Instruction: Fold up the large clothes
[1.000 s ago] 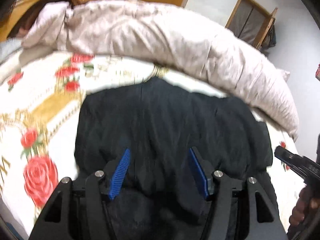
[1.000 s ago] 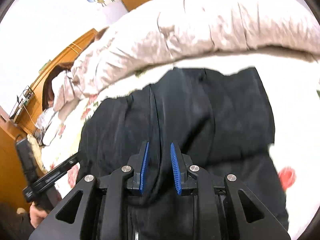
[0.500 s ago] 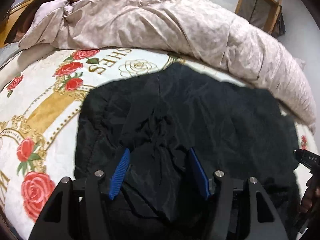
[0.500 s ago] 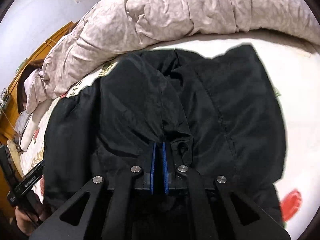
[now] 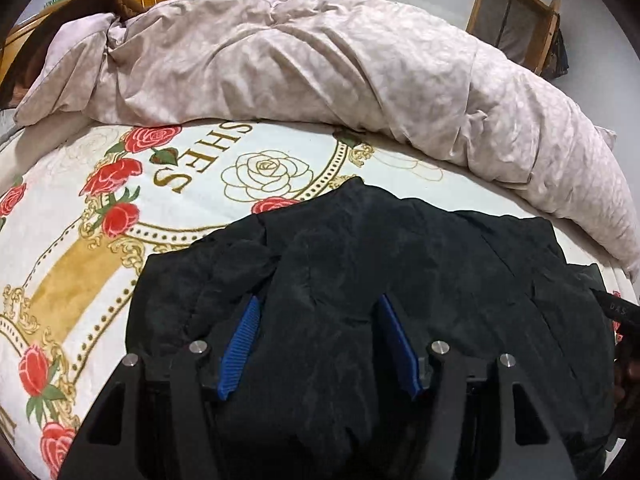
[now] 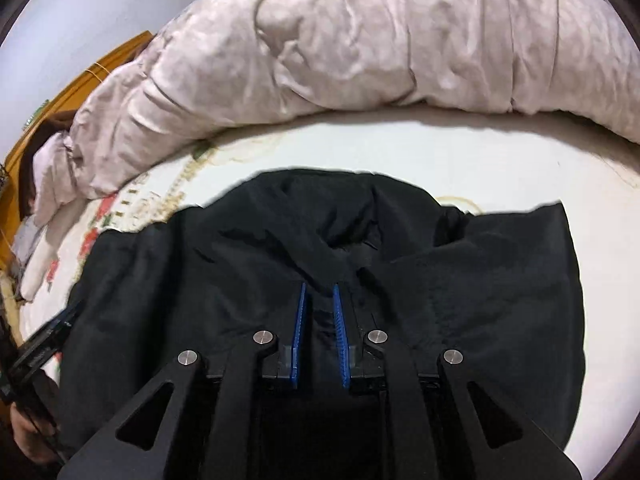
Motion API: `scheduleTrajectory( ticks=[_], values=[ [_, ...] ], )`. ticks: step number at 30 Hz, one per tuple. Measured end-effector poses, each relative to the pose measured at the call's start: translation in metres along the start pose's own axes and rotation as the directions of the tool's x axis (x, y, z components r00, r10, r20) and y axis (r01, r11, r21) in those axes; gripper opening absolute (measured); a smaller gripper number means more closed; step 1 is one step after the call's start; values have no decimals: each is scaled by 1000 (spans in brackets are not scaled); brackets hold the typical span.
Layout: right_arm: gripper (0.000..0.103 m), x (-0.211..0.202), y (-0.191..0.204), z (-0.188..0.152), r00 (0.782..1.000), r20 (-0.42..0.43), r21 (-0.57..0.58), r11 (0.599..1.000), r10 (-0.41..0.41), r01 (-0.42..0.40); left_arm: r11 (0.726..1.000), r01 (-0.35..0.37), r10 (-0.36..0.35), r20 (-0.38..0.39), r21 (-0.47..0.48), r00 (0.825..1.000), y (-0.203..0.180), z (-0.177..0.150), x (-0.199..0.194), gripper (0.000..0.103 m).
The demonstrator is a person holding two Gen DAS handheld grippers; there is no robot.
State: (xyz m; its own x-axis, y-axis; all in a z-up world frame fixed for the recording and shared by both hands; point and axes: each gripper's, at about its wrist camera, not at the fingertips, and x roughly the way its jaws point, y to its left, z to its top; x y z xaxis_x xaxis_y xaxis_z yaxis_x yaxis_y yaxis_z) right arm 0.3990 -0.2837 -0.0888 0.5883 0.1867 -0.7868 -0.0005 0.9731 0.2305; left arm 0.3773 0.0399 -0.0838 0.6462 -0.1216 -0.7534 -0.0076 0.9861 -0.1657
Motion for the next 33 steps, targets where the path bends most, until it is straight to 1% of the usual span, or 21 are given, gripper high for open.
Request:
scheduleTrajectory(
  ticks=[3, 4, 5, 6, 7, 10, 11, 12, 14, 16, 18, 20, 22, 26, 27, 29, 31, 33],
  values=[
    [14, -13, 0, 2, 1000, 2, 5, 1000, -11, 11, 1000, -13, 13, -6, 15, 1000, -3, 2, -4, 65],
    [14, -23, 3, 2, 1000, 16, 1, 1000, -21, 21, 1000, -15, 15, -11, 12, 1000, -4, 4, -9, 64],
    [15, -41, 6, 1, 999, 45, -14, 1000, -14, 15, 1000, -12, 12, -8, 9, 1000, -4, 5, -17, 64],
    [15, -49, 8, 0, 998, 58, -22, 1000, -7, 8, 1000, -7, 7, 2, 6, 1000, -5, 4, -26, 64],
    [17, -67, 13, -5, 997, 81, -38, 999, 7, -4, 1000, 0, 0, 17, 5, 1000, -6, 3, -37, 64],
    [22, -95, 26, -24, 994, 103, -72, 997, 49, -42, 999, 42, -42, 51, -5, 998, -13, -12, -73, 64],
    [22, -101, 30, -33, 992, 101, -76, 995, 69, -62, 998, 60, -60, 50, -7, 997, -16, -18, -81, 64],
    [23, -105, 38, -46, 992, 82, -82, 993, 92, -86, 996, 86, -85, 45, -9, 995, -20, -26, -88, 64],
    [23, -103, 50, -63, 992, 48, -108, 988, 118, -112, 992, 127, -127, 22, -2, 992, -31, -44, -95, 64],
    [23, -93, 61, -79, 992, -1, -135, 983, 126, -125, 988, 153, -152, -19, 20, 988, -41, -62, -91, 64],
    [23, -72, 62, -90, 991, -57, -121, 984, 122, -128, 990, 138, -135, -79, 34, 988, -45, -77, -74, 64],
    [23, -54, 60, -93, 991, -91, -114, 987, 102, -112, 991, 124, -118, -105, 45, 987, -42, -87, -58, 65],
    [23, -42, 58, -93, 990, -93, -107, 988, 104, -114, 992, 122, -117, -105, 40, 988, -39, -89, -48, 65],
    [23, -34, 62, -92, 993, -83, -120, 988, 84, -93, 993, 98, -91, -100, 61, 991, -45, -85, -38, 66],
    [23, -39, 62, -90, 993, -91, -111, 990, 81, -91, 994, 97, -90, -105, 58, 990, -45, -84, -39, 65],
    [23, -54, 63, -91, 994, -78, -112, 990, 79, -87, 994, 101, -95, -111, 46, 989, -45, -82, -49, 65],
    [23, -78, 63, -97, 995, -44, -132, 987, 85, -90, 993, 105, -100, -88, 52, 991, -47, -83, -67, 65],
    [23, -86, 62, -104, 995, -39, -120, 988, 96, -100, 993, 109, -105, -67, 55, 992, -48, -89, -83, 65]
  ],
)
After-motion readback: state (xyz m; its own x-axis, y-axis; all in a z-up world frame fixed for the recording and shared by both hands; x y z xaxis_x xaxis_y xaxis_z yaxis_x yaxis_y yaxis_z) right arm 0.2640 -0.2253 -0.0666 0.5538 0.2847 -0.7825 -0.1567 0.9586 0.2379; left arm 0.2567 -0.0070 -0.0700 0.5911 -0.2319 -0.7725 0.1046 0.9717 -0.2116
